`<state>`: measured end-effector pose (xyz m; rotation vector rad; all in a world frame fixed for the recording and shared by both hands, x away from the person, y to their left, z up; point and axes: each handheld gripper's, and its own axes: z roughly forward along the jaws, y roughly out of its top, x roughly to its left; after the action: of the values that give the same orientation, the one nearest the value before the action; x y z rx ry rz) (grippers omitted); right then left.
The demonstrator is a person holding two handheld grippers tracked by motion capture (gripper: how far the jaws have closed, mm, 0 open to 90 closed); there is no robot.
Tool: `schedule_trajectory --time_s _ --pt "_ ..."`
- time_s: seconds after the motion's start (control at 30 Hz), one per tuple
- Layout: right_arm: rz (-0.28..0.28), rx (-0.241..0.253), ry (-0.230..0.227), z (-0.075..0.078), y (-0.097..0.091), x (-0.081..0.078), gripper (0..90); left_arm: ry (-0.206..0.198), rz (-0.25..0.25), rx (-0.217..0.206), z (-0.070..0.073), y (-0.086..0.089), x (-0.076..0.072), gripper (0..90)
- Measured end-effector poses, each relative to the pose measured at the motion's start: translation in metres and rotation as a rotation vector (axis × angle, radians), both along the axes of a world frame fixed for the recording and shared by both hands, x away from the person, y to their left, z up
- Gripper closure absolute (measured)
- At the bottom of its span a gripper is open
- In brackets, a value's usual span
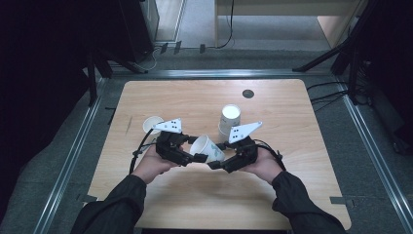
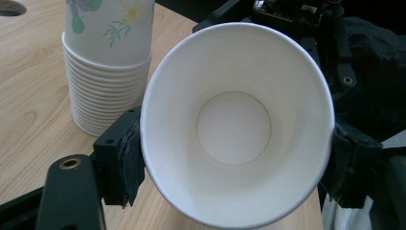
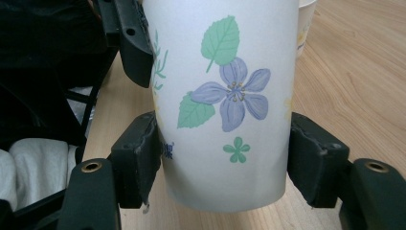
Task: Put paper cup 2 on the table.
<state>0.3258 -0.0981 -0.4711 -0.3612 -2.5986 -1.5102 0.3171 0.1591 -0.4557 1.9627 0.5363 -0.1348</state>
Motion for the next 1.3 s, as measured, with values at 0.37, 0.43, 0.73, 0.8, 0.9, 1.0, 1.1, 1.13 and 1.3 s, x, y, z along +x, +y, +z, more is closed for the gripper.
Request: schedule_trajectory --time_s 0.37,0.43,0.73,0.8,0.9,1.0,1.1,1.13,1.3 --pt "-0.001 -0.002 0.009 0.000 0.000 0.000 33.0 -0.003 0.003 0.002 0.000 0.000 0.000 22.5" --pt "-0.002 -0.002 0.013 0.000 0.000 0.001 32.8 -0.004 0.008 0.000 0.001 0.001 0.000 22.4" --pt "-0.013 -0.008 0.011 0.000 -0.002 0.002 30.5 -0.008 0.015 -0.015 0.004 0.006 0.000 22.5" --pt "-0.014 -0.013 0.014 0.000 -0.002 0.002 30.2 -0.012 0.017 -0.014 0.005 0.007 0.000 22.5" --pt "-0.017 -0.020 0.019 -0.001 -0.003 0.003 29.2 -0.012 0.019 -0.020 0.007 0.009 0.000 22.6" --pt "-0.018 -0.024 0.019 -0.002 -0.004 0.003 28.8 -0.018 0.019 -0.023 0.009 0.011 -0.001 22.6" --pt "-0.020 -0.026 0.021 -0.002 -0.004 0.003 28.6 -0.022 0.020 -0.021 0.010 0.012 -0.001 22.6" --pt "-0.020 -0.027 0.017 -0.002 -0.004 0.003 28.6 -0.024 0.022 -0.023 0.011 0.013 -0.001 22.6" --pt "-0.018 -0.030 0.000 -0.002 -0.005 0.003 28.5 -0.032 0.028 -0.022 0.013 0.016 -0.002 22.7"
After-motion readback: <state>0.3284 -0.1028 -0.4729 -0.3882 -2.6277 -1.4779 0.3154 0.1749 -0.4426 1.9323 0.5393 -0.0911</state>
